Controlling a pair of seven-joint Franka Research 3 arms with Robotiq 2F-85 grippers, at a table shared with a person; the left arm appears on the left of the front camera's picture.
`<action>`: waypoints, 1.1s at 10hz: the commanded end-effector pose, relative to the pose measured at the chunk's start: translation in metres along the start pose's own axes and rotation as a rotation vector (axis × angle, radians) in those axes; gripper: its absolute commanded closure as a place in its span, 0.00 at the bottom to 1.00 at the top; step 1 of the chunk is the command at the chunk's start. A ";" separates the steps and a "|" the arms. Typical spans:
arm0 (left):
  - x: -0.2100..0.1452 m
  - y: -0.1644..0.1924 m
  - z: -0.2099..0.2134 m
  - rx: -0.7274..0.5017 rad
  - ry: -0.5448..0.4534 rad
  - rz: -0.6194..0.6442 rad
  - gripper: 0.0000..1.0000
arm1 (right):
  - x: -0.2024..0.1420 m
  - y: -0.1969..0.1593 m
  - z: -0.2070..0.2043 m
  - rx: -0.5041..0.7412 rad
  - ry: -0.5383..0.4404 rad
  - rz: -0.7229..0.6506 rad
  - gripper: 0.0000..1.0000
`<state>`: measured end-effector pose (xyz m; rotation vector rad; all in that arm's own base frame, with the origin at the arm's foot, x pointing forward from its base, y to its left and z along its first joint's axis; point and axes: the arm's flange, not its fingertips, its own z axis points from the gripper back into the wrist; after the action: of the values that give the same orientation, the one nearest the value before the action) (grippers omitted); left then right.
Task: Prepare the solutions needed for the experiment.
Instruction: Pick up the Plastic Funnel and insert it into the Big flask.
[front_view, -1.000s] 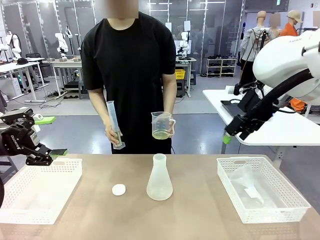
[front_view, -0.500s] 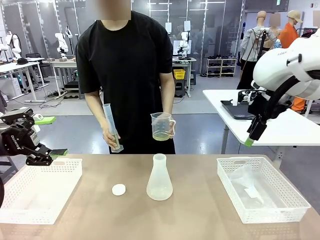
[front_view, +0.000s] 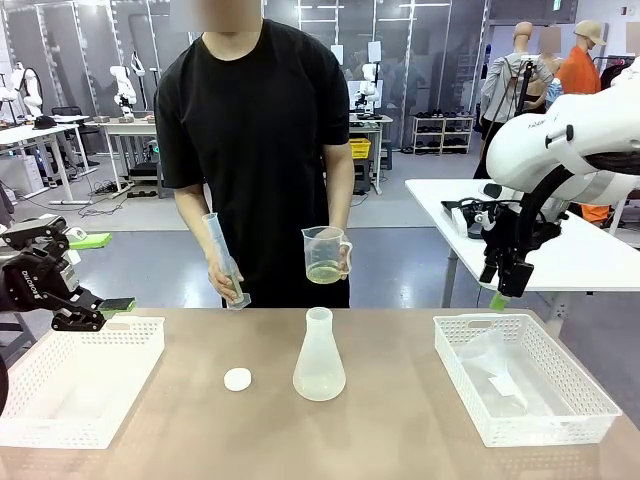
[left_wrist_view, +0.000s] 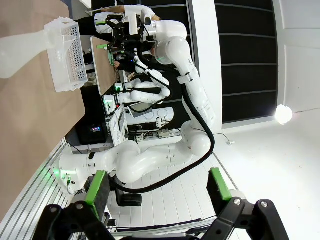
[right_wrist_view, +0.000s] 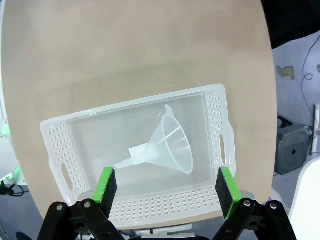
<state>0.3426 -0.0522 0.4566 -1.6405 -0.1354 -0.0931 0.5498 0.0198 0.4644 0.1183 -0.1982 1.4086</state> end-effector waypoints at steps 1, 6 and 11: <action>0.000 -0.002 0.000 -0.015 0.003 0.004 0.00 | 0.000 0.000 0.002 -0.002 -0.018 -0.016 0.00; 0.000 -0.002 0.000 -0.015 0.003 0.004 0.00 | 0.009 -0.005 -0.006 0.008 0.057 0.109 0.00; 0.000 -0.002 0.000 -0.015 0.003 0.004 0.00 | -0.002 -0.031 -0.047 0.156 0.166 0.273 0.00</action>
<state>0.3425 -0.0522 0.4566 -1.6403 -0.1353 -0.0931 0.5702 0.0264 0.4166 0.1081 -0.0191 1.6576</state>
